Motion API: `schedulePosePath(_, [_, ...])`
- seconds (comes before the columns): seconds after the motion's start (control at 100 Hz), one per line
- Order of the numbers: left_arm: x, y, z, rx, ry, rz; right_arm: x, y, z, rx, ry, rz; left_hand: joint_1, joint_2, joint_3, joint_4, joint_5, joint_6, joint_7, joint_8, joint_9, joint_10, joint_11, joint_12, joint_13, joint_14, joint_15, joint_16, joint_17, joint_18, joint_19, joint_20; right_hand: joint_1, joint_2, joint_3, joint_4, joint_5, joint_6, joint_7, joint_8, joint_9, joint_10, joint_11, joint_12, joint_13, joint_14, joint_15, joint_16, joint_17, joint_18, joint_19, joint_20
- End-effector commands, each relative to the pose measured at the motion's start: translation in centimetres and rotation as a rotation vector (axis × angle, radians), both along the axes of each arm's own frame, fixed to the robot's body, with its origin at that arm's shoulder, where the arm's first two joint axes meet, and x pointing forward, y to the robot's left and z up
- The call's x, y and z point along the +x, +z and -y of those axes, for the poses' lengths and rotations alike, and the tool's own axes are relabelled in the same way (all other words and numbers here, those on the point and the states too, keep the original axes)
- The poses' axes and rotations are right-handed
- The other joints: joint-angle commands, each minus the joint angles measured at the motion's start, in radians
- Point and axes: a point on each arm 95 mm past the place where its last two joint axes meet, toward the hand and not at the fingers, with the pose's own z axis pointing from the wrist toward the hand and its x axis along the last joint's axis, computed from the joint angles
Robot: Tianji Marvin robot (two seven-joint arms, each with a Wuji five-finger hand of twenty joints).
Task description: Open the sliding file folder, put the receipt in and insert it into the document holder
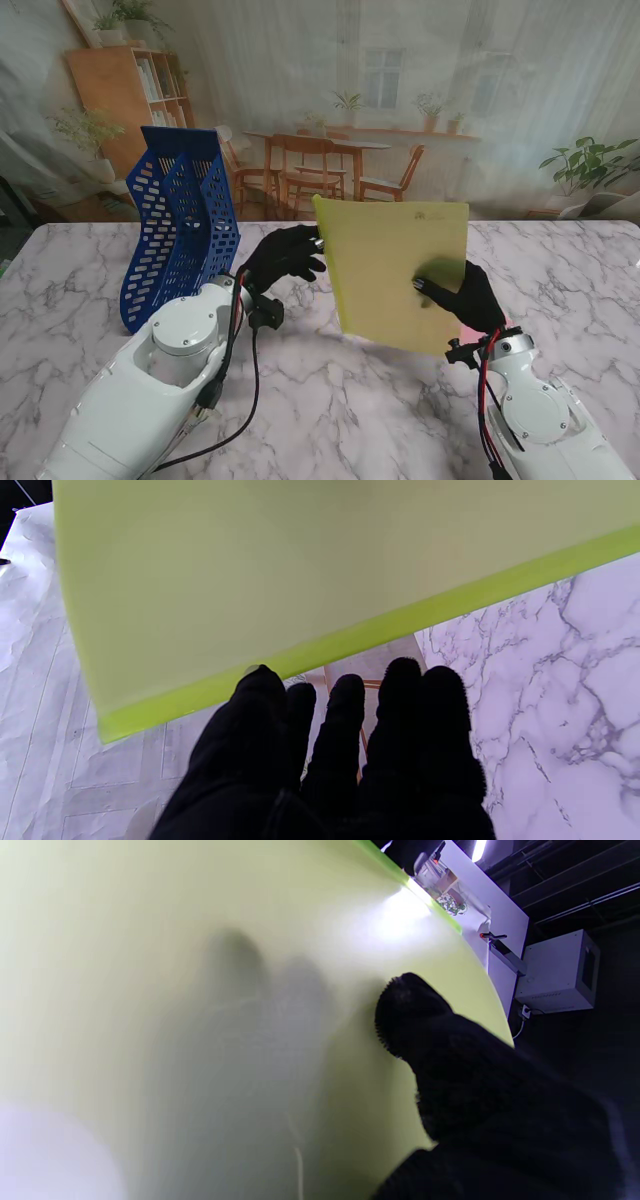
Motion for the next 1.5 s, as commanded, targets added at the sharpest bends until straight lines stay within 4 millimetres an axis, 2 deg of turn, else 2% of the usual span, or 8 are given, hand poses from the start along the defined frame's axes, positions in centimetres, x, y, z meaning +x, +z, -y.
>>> schedulePosePath(0.0, [-0.2,-0.2,0.1,0.001,-0.017,-0.003,-0.2,-0.2,0.0,0.006,0.001,-0.006,0.055,-0.007,0.020,0.023,0.041,-0.047,0.034,0.024,0.027,-0.038,-0.007,-0.010,0.025,0.006,-0.011,-0.013,0.017,-0.042,-0.004,-0.003,0.080,0.024,0.065,0.004,0.017,-0.135,0.083,0.043,0.007,-0.026,0.029,0.006,0.025,-0.015,0.036,0.012,0.007,-0.054,0.029,-0.002])
schedulePosePath(0.34, [0.0,-0.4,-0.6,-0.026,-0.043,0.026,0.3,-0.1,-0.8,0.013,0.022,-0.031,0.082,-0.002,0.039,0.013,0.118,-0.072,0.128,0.029,0.119,-0.065,-0.001,0.001,0.085,-0.017,0.005,-0.017,0.064,-0.052,0.034,0.006,0.079,0.027,0.061,0.003,0.016,-0.140,0.082,0.041,0.004,-0.028,0.025,0.004,0.024,-0.015,0.022,0.013,0.002,-0.052,0.021,-0.008])
schedulePosePath(0.72, [-0.2,0.6,-2.0,-0.048,-0.019,0.088,1.3,1.6,-1.8,0.028,0.046,0.001,0.082,-0.012,0.074,-0.005,0.140,-0.089,0.196,0.010,0.173,-0.080,-0.005,0.003,0.118,-0.035,0.018,-0.023,0.098,-0.063,0.050,0.000,0.081,0.033,0.059,0.004,0.012,-0.150,0.087,0.047,0.001,-0.030,0.027,0.006,0.025,-0.016,0.014,0.016,-0.003,-0.053,0.017,-0.011])
schedulePosePath(0.8, [-0.3,0.9,-2.0,-0.053,-0.027,0.100,1.4,2.0,-1.8,0.032,0.055,0.008,0.082,-0.013,0.064,-0.007,0.143,-0.117,0.214,0.012,0.184,-0.099,-0.003,0.008,0.114,-0.046,0.017,-0.025,0.092,-0.065,0.050,-0.002,0.081,0.034,0.059,0.004,0.011,-0.150,0.088,0.049,0.001,-0.030,0.029,0.007,0.026,-0.017,0.014,0.018,-0.002,-0.056,0.017,-0.011])
schedulePosePath(0.84, [-0.3,1.0,-2.0,-0.053,-0.039,0.108,1.4,2.1,-1.8,0.032,0.061,0.007,0.082,-0.017,0.053,-0.002,0.119,-0.132,0.212,-0.003,0.169,-0.146,-0.031,0.011,0.095,-0.057,0.001,-0.032,0.064,-0.059,0.034,-0.009,0.081,0.034,0.058,0.004,0.011,-0.150,0.088,0.049,0.001,-0.030,0.029,0.007,0.026,-0.018,0.014,0.018,-0.002,-0.055,0.017,-0.011])
schedulePosePath(0.95, [-0.4,1.3,-2.0,-0.064,-0.088,0.112,1.4,2.2,-1.8,0.039,0.071,0.006,0.082,-0.017,0.037,0.009,0.053,-0.139,0.160,-0.036,0.071,-0.175,-0.070,-0.019,0.053,-0.070,-0.050,-0.055,0.014,-0.052,-0.017,-0.024,0.082,0.035,0.058,0.004,0.011,-0.149,0.089,0.050,0.000,-0.030,0.030,0.007,0.026,-0.015,0.014,0.020,-0.002,-0.053,0.017,-0.012])
schedulePosePath(1.05, [-0.4,1.4,-1.9,-0.061,-0.095,0.121,1.3,2.2,-1.8,0.043,0.076,0.003,0.081,-0.015,0.039,0.012,0.046,-0.145,0.152,-0.034,0.059,-0.176,-0.066,-0.025,0.046,-0.072,-0.056,-0.056,0.004,-0.052,-0.024,-0.024,0.082,0.036,0.058,0.004,0.010,-0.148,0.089,0.050,0.000,-0.027,0.030,0.008,0.025,-0.015,0.013,0.021,-0.004,-0.050,0.015,-0.013])
schedulePosePath(1.49, [-0.1,1.3,-1.6,-0.054,-0.070,0.144,1.5,2.4,-2.4,0.090,0.036,0.052,0.082,-0.036,0.061,0.000,0.166,-0.152,0.326,0.006,0.259,-0.137,-0.004,0.087,0.156,-0.083,0.043,-0.009,0.103,-0.085,0.070,0.005,0.083,0.039,0.057,0.005,0.012,-0.169,0.097,0.060,0.000,-0.033,0.040,0.014,0.030,-0.021,0.017,0.029,0.002,-0.057,0.018,-0.013])
